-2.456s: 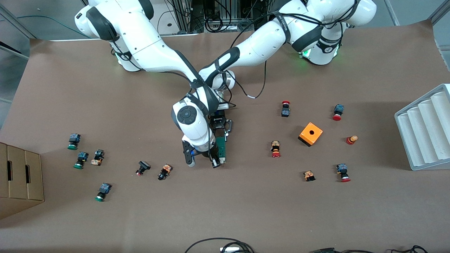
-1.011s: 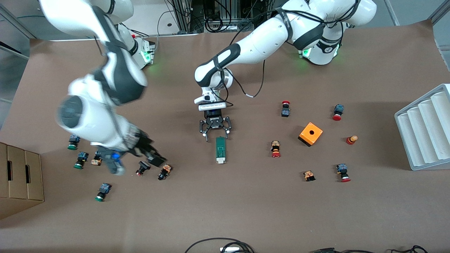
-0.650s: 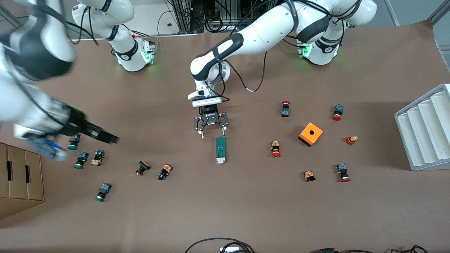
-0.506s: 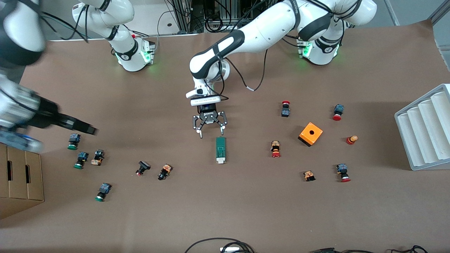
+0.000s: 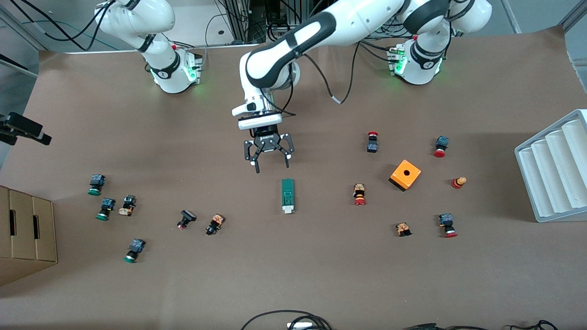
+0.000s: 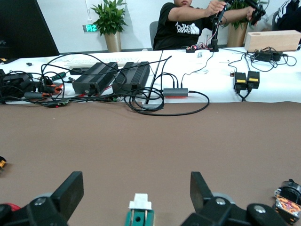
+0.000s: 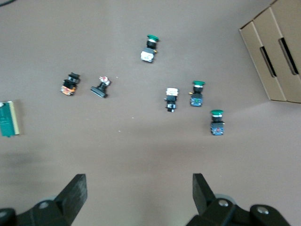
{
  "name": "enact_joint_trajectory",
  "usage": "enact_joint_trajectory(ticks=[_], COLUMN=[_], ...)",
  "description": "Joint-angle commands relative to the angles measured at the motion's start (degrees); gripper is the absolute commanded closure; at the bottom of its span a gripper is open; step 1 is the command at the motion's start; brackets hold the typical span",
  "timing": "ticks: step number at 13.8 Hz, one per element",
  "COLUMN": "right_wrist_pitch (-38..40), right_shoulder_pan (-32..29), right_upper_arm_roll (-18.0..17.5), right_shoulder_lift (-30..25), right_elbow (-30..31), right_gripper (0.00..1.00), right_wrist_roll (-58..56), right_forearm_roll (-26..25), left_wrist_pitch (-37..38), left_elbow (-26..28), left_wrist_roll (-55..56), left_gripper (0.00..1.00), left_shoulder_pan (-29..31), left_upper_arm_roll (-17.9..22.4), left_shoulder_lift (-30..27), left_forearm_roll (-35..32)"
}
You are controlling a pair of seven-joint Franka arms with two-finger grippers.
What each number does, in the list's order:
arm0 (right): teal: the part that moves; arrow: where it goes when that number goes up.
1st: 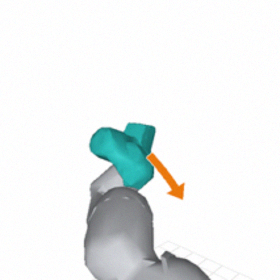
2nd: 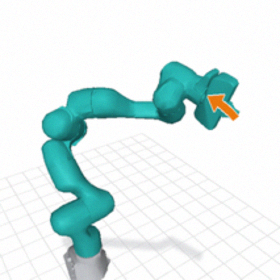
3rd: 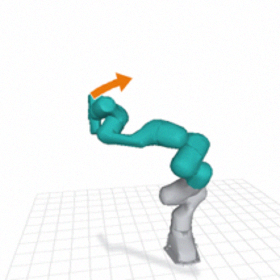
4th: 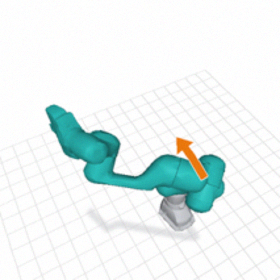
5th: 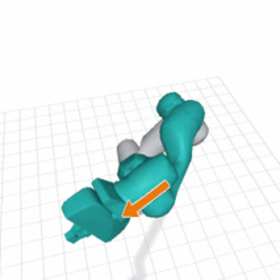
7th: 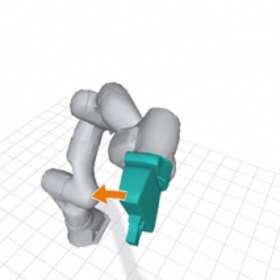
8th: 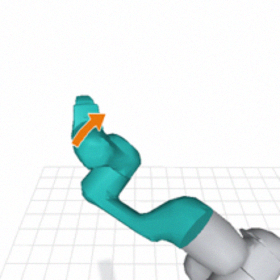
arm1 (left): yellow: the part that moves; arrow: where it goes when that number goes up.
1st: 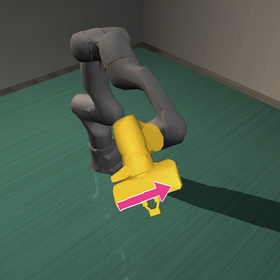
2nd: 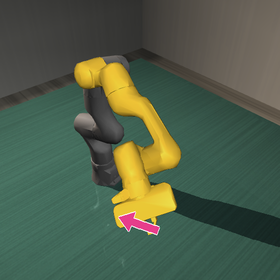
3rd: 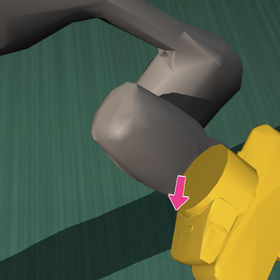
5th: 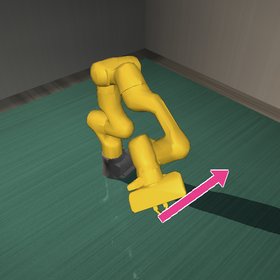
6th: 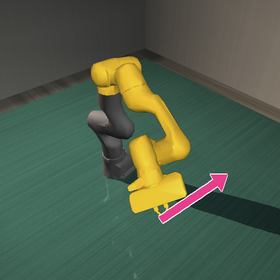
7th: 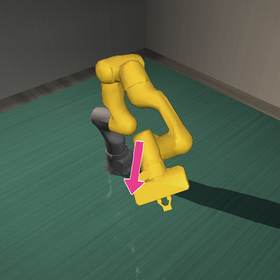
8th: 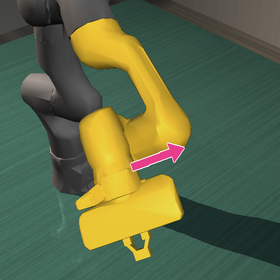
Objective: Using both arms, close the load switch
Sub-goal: 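Open the left gripper and lift it off the switch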
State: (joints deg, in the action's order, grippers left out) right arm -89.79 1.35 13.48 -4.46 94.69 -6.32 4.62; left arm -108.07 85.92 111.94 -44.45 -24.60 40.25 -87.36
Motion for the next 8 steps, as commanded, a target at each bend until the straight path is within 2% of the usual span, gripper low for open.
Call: enact_joint_trajectory(ticks=[1, 3, 8], right_wrist_pitch=[-3.3, -3.7, -3.7], right_shoulder_pan=[0.4, 1.5, 1.5], right_upper_arm_roll=[-0.8, -0.8, -0.8], right_shoulder_lift=[-2.6, -2.1, -1.2], right_elbow=[4.7, 3.9, 2.8], right_gripper=[0.0, 0.0, 0.0], right_wrist_roll=[-0.6, -1.1, -1.1], right_forearm_roll=[-2.9, -4.9, -4.9], left_wrist_pitch=[-2.6, -5.4, -9.1], left_elbow=[1.5, 1.7, 1.3], left_wrist_roll=[-9.5, -13.8, -26.5], left_gripper=[0.0, 0.0, 0.0], left_shoulder_pan=[2.3, 4.0, 7.9], left_upper_arm_roll=[-0.3, -0.3, -0.2], left_shoulder_lift=[-6.2, -10.1, -16.0], left_forearm_roll=[7.4, 11.8, 22.0])
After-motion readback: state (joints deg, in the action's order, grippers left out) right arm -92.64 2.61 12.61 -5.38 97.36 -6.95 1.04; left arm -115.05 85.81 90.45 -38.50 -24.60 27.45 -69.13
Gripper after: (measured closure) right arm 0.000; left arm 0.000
